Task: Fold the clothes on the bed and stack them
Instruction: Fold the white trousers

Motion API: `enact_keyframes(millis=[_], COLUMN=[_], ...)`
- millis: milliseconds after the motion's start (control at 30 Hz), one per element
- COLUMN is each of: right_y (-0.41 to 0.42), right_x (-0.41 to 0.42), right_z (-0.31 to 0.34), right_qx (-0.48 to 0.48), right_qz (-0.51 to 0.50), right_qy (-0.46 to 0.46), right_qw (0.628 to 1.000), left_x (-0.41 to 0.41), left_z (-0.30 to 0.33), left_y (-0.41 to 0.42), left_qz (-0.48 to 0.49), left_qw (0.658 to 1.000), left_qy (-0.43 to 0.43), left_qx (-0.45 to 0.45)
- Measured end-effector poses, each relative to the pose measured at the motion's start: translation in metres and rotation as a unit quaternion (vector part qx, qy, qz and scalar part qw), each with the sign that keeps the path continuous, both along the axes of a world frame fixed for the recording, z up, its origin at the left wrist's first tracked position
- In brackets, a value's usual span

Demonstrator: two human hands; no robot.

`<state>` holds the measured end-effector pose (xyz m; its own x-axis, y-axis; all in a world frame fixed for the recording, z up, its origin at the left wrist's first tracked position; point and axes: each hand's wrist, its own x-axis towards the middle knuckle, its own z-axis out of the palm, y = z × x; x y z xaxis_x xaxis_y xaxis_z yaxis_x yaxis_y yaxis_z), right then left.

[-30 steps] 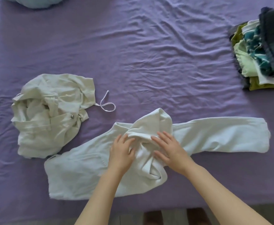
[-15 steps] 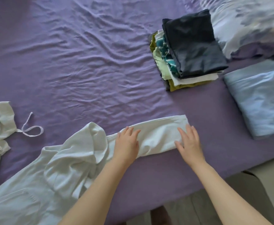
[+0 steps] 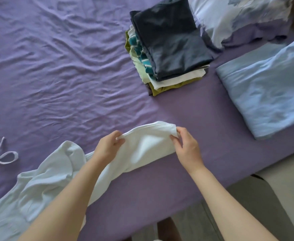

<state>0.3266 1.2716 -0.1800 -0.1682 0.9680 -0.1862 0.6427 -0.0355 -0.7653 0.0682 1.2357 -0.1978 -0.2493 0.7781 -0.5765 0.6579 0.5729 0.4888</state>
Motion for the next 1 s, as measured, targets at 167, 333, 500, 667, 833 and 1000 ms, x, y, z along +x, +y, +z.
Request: enact_keyframes(millis=[167,333,500,667,833,1000], right_y=[0.003,0.025,0.037,0.008,0.011,0.019], right_x=[-0.005,0.026,0.027,0.034,0.046,0.055], right_z=[0.016,0.022,-0.01,-0.043,-0.052,-0.047], right_qx=[0.036,-0.15,-0.134,-0.143,-0.071,-0.123], right_qz=[0.013,0.005,0.014,0.058,0.138,0.039], right_qy=[-0.059,-0.049,-0.139,-0.238,-0.311,-0.249], right_qw=[0.998,0.987,0.981,0.959,0.938,0.96], left_x=[-0.004,-0.003,0.057,0.117,0.14,0.123], left_z=[0.006,0.012,-0.013,-0.037,-0.042,-0.048], left_y=[0.004,0.012,0.013,-0.017,-0.036,-0.055], left_qz=[0.024,-0.084,-0.095,-0.102,-0.169,-0.146], left_qw=[0.999,0.996,0.973,0.976,0.97,0.961], left_qy=[0.011,0.003,0.211,0.187,0.172,0.22], left_qx=[0.021,0.009,0.01,-0.037,-0.032,-0.081])
